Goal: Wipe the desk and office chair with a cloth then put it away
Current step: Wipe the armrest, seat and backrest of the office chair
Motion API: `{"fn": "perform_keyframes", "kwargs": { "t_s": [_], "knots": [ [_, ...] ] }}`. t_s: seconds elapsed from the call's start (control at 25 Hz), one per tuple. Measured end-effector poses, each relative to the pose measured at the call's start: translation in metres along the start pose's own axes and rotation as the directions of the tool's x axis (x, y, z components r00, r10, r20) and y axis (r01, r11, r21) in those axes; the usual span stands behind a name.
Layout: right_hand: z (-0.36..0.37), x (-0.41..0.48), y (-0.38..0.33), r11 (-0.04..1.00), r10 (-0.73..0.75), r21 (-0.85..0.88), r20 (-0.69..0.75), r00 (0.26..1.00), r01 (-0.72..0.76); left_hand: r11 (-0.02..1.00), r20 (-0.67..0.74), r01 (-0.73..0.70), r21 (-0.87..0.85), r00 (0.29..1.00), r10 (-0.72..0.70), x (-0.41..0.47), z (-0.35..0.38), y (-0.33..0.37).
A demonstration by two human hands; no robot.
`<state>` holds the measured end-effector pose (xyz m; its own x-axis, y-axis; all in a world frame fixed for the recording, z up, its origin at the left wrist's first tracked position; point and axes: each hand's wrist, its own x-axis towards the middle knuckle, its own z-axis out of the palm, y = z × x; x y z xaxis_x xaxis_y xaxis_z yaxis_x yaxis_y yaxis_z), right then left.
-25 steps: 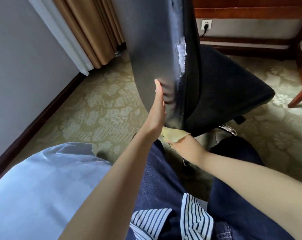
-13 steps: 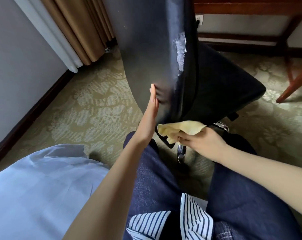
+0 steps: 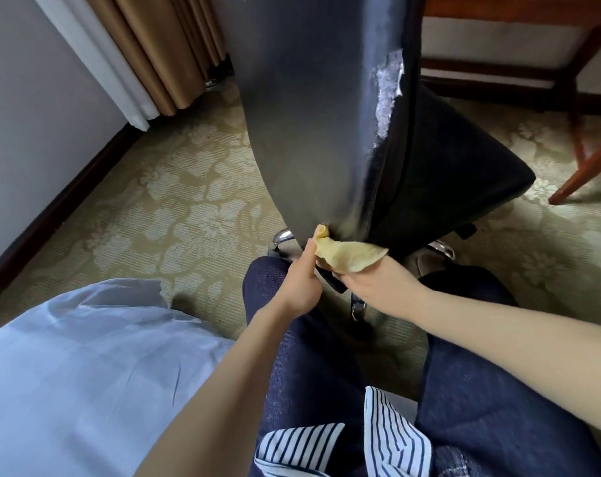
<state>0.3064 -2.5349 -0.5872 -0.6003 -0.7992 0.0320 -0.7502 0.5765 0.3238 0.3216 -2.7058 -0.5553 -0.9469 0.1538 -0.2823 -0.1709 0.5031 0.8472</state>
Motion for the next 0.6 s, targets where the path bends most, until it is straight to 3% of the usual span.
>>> {"fn": "perform_keyframes", "kwargs": {
  "t_s": [0.04,0.16,0.24,0.32,0.36,0.44,0.48,0.52,0.56,0.6],
  "knots": [
    [0.001,0.0,0.001,0.998,-0.055,-0.039,-0.01,0.998,0.055,1.0,0.013,0.011,-0.027,1.0,-0.011,0.0,0.0,0.0],
    [-0.005,0.004,-0.01,0.998,0.022,-0.069,0.222,0.975,-0.006,0.998,0.033,-0.006,-0.066,0.999,0.008,0.002,-0.003,0.003],
    [0.002,0.0,-0.012,0.947,0.115,0.258,0.283,0.952,-0.191,0.995,0.032,0.003,-0.103,0.999,0.0,0.006,-0.004,0.007],
    [0.025,-0.012,-0.014,0.882,0.047,0.436,0.295,0.954,-0.179,0.981,0.054,0.065,-0.182,0.997,-0.056,0.008,-0.003,0.012],
    [0.023,-0.021,-0.014,0.805,0.061,0.546,0.309,0.949,-0.23,0.97,0.074,0.099,-0.22,0.994,-0.085,0.01,-0.003,0.014],
    [0.021,-0.038,-0.016,0.527,0.148,0.788,0.285,0.947,-0.32,0.953,0.096,0.149,-0.265,0.987,-0.128,0.012,-0.002,0.02],
    [0.019,-0.042,-0.018,0.528,0.2,0.785,0.257,0.946,-0.325,0.946,0.094,0.165,-0.277,0.985,-0.145,0.012,-0.001,0.022],
    [0.015,-0.044,-0.024,0.454,0.315,0.805,0.254,0.914,-0.381,0.941,0.087,0.173,-0.29,0.984,-0.154,0.01,-0.001,0.026],
    [0.011,-0.043,-0.033,0.236,0.498,0.868,0.278,0.821,-0.437,0.933,0.077,0.176,-0.314,0.984,-0.159,0.008,0.0,0.029],
    [0.005,-0.038,-0.042,-0.104,0.659,0.896,0.388,0.645,-0.432,0.923,0.061,0.172,-0.345,0.985,-0.161,0.007,0.002,0.032]
  ]
}}
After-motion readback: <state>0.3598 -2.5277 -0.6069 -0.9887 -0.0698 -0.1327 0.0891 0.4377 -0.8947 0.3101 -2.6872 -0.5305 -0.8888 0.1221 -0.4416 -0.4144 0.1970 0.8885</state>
